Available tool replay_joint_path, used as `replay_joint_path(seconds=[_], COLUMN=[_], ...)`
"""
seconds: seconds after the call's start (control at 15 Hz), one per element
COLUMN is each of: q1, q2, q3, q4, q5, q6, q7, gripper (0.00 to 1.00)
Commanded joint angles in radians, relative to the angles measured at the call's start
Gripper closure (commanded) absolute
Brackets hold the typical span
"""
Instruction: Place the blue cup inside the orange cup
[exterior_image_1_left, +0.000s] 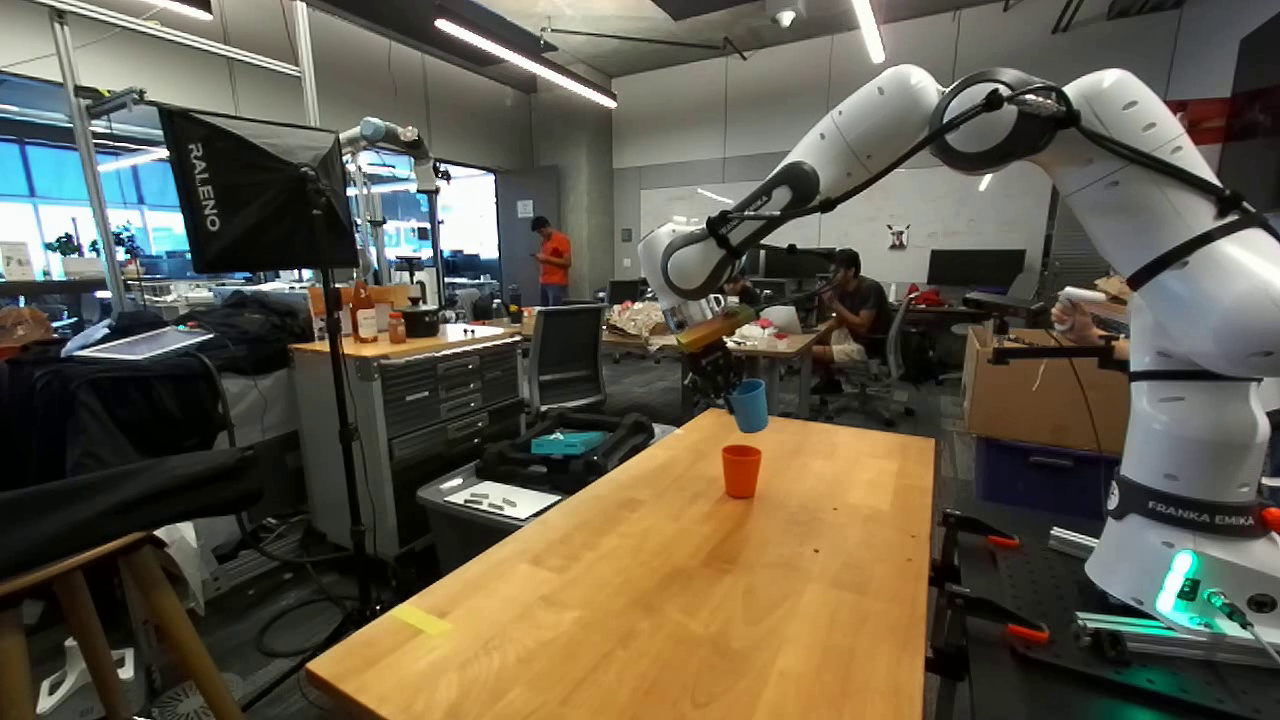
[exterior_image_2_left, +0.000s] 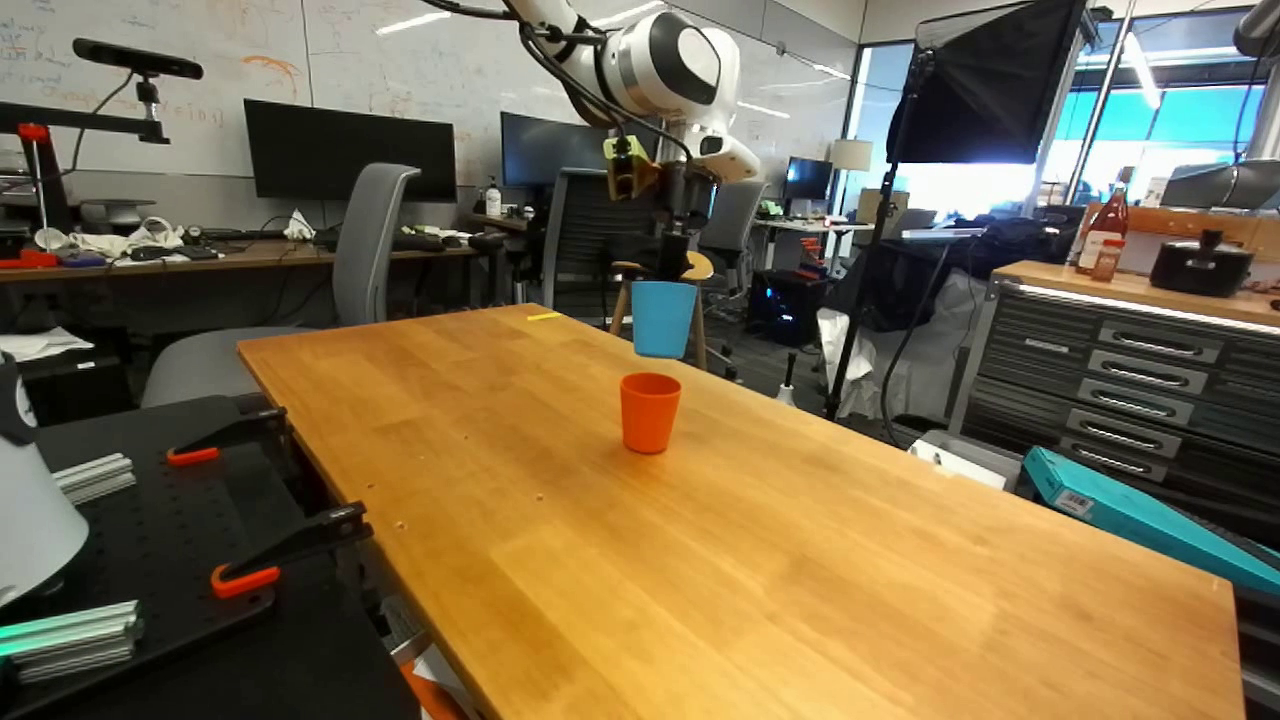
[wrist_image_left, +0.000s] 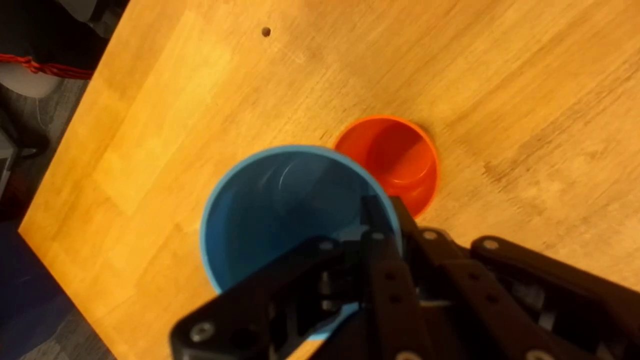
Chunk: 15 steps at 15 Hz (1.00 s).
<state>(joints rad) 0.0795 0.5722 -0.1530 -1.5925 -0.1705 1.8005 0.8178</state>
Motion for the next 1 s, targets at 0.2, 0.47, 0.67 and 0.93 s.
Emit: replay_joint_path(seconds=[0.2, 0.47, 0.67, 0.93], q1=[0.0, 0.003, 0.001, -0.002], q2=[0.031, 0.061, 0.077, 0.083], q3=[0.032, 0.043, 0.044, 0.04], q4=[-0.036, -0.018, 0.002, 0.008], q5=[0.029, 0.052, 0.072, 0.083], q6=[0.063, 0.099, 0.119, 0.138], q7=[0.02, 0.036, 0.046, 0.051], gripper=[0.95, 0.95, 0.95, 0.93])
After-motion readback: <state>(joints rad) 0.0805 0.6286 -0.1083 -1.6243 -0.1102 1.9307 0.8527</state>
